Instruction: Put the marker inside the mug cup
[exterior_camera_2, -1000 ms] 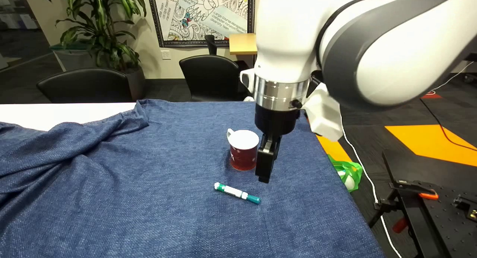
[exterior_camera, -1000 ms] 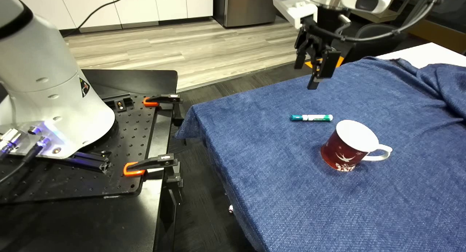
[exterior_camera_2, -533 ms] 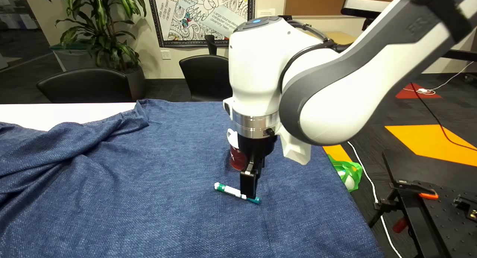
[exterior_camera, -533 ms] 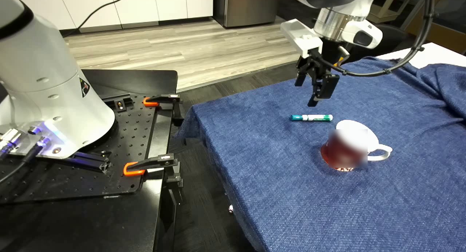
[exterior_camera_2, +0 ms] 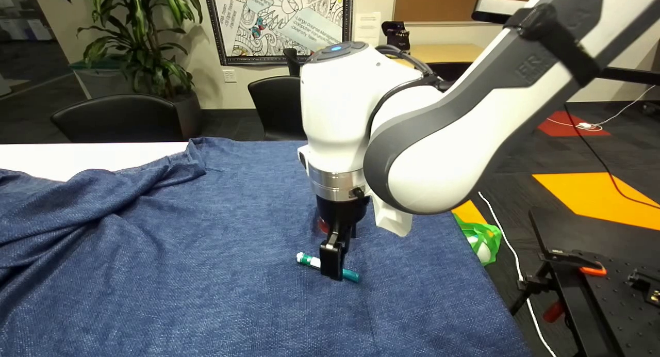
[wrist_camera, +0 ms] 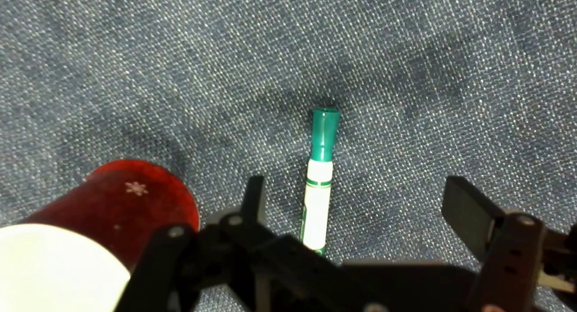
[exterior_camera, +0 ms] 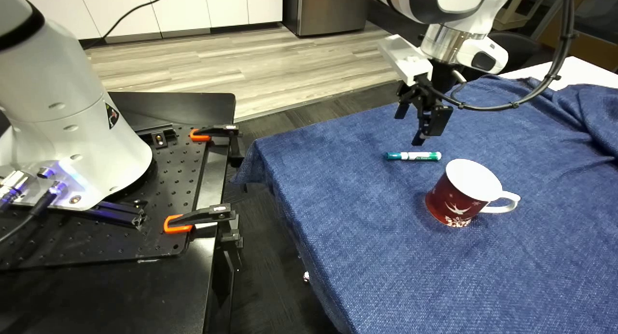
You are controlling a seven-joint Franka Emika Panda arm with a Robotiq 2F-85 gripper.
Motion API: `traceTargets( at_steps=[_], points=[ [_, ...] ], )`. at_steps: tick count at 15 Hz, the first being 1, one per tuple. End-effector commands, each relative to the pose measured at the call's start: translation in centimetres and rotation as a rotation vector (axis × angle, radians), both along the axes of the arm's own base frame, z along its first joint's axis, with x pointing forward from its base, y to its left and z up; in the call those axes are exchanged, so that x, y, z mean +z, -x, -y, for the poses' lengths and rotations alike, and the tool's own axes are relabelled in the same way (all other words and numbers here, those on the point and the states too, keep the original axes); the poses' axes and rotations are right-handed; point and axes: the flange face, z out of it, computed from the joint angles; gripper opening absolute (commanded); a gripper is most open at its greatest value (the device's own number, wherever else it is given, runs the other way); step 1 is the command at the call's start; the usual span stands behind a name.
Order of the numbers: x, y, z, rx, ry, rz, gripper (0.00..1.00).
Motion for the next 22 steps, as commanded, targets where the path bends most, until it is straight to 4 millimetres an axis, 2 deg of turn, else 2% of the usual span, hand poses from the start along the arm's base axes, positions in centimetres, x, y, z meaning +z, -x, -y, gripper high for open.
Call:
traceTargets(
  at_steps=[1,13,14,15,17,22],
  points=[
    [-0.6,-1.0,0.4,-0.005,-0.007,-0.007,1.00],
    [-5.0,-5.9,1.6,0.007,-0.020,-0.014,1.00],
    [-5.2,-6.1,1.6,0.006,-0.021,-0.014,0.95],
    [-5.5,-6.4,1.5,0.006,-0.021,-0.013,0.74],
    [-5.8,-6.7,1.5,0.007,-0.022,-0.013,0.69],
    [-6.2,-7.2,1.4,0.010,-0.023,-0.013,0.31]
  ],
)
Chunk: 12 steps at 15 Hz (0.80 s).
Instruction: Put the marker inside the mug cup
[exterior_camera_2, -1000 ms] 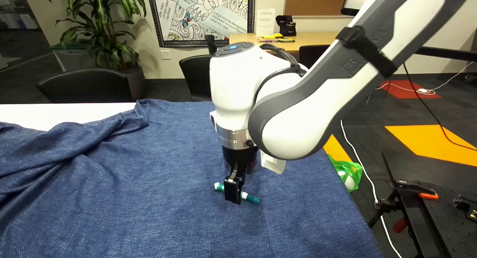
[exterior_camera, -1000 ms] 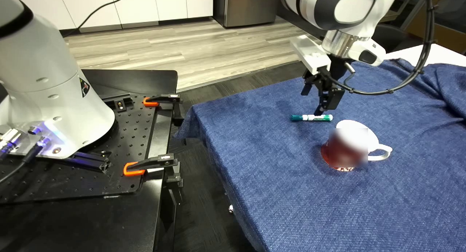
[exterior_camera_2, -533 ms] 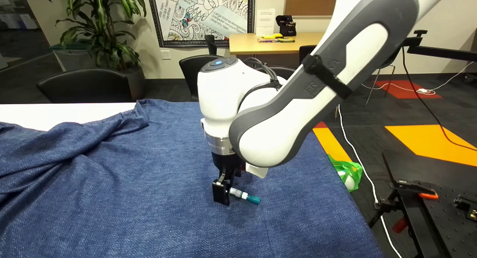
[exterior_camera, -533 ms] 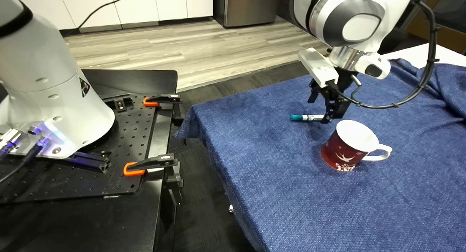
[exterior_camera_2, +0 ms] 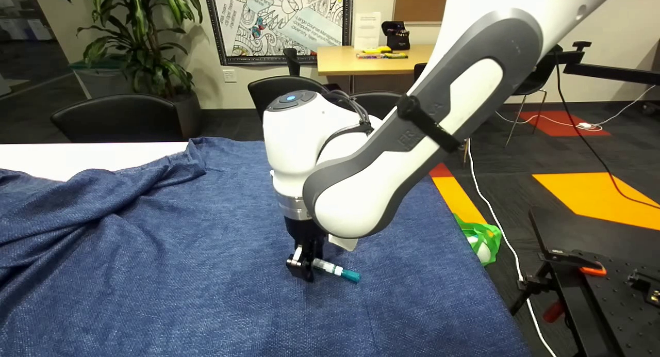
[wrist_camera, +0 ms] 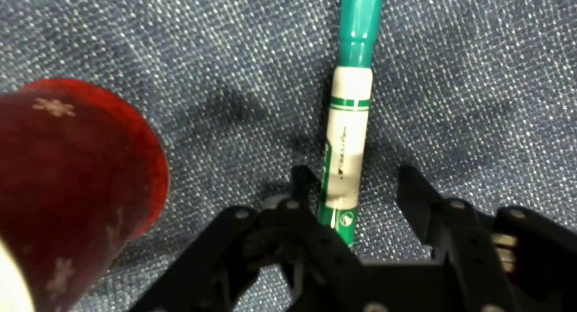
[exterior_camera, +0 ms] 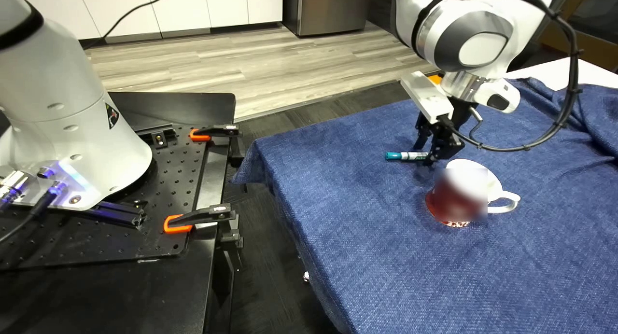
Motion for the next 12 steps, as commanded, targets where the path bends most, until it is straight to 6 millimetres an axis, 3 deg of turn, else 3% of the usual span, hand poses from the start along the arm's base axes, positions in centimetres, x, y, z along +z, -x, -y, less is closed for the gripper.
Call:
traceTargets(
  at_steps=[1,4,6,12],
  points=[
    [0.5,-0.8,0.1,0.024,-0.011,-0.013,0.24],
    [1.4,0.0,-0.4,0.023,-0.007,-0.013,0.01],
    [1.9,0.5,-0.6,0.022,-0.011,-0.020,0.05],
    [4.7,2.7,-1.7,0.008,-0.003,-0.061,0.05]
  ],
)
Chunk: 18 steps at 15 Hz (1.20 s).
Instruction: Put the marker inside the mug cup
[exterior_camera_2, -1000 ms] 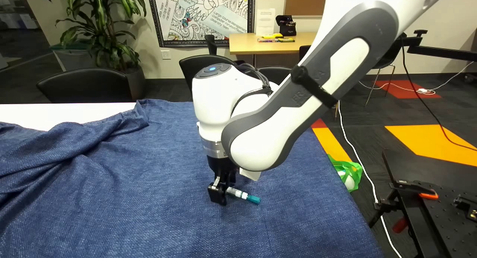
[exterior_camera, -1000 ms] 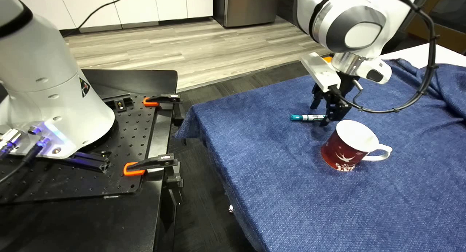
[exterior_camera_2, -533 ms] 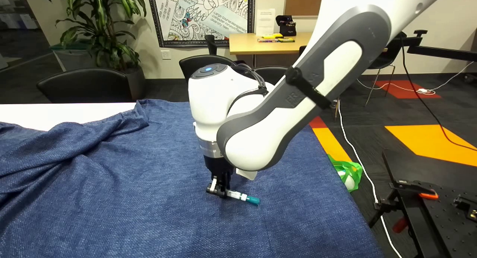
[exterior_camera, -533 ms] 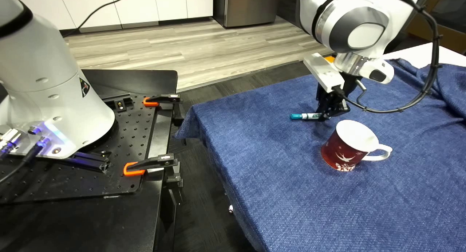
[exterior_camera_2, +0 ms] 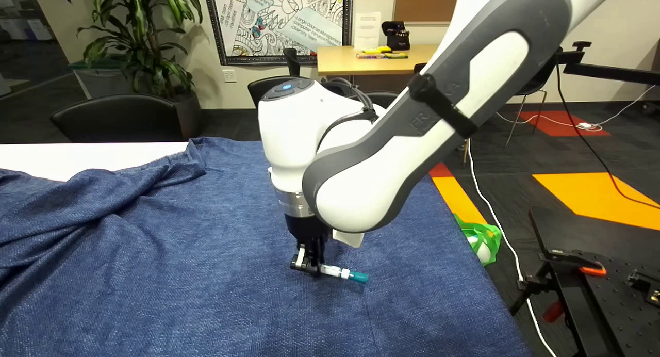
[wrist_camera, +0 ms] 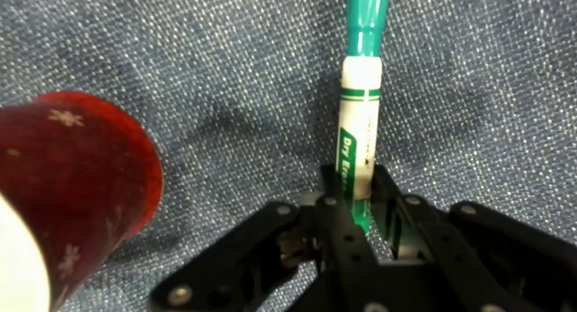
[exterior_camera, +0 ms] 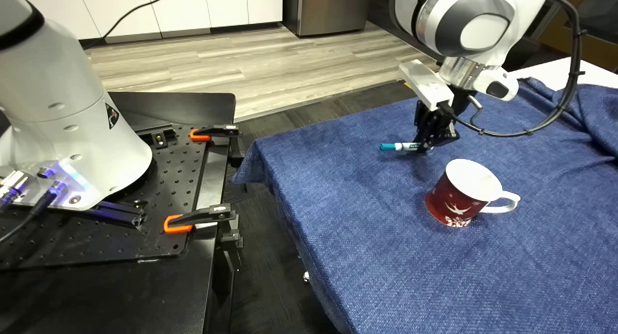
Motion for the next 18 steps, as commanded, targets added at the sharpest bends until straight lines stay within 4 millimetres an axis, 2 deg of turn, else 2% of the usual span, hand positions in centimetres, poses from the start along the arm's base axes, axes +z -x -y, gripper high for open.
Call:
traceTargets(
  at_steps=[1,8,16,17,18],
  points=[
    [3.3,2.3,-0.6,-0.034,0.000,-0.029,0.05],
    [7.9,5.3,-1.6,-0.050,0.037,-0.006,0.05],
    [14.6,9.5,-1.3,-0.019,0.049,0.047,0.05],
    [12.6,7.1,-1.4,-0.026,0.031,0.049,0.21],
    [13.3,7.7,-1.3,-0.023,0.033,0.054,0.21]
  ],
)
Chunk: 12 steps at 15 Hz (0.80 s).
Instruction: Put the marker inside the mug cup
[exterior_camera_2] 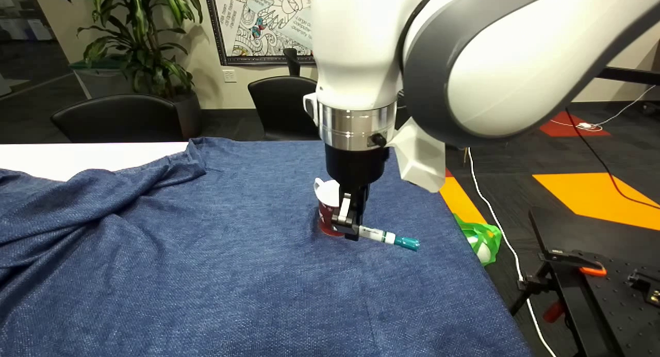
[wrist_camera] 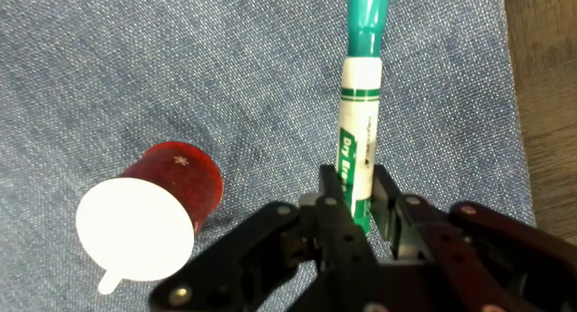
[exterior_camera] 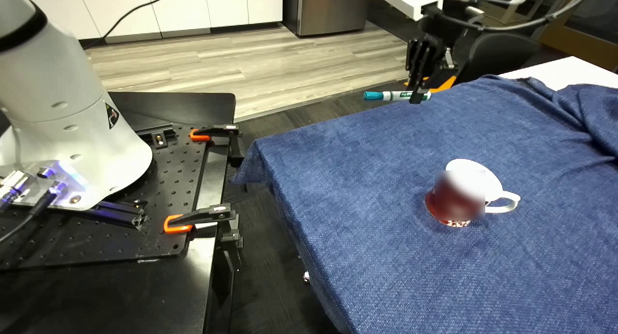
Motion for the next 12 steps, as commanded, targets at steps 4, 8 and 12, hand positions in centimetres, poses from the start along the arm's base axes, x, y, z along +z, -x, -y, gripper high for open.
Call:
traceTargets(
  at_steps=[4,8,12],
  points=[
    [0.8,1.0,0.1,0.001,0.001,0.001,0.21],
    [1.0,0.1,0.7,-0.142,0.120,0.090,0.05],
    [1.2,-0.9,1.8,-0.296,0.277,0.174,0.05]
  ],
)
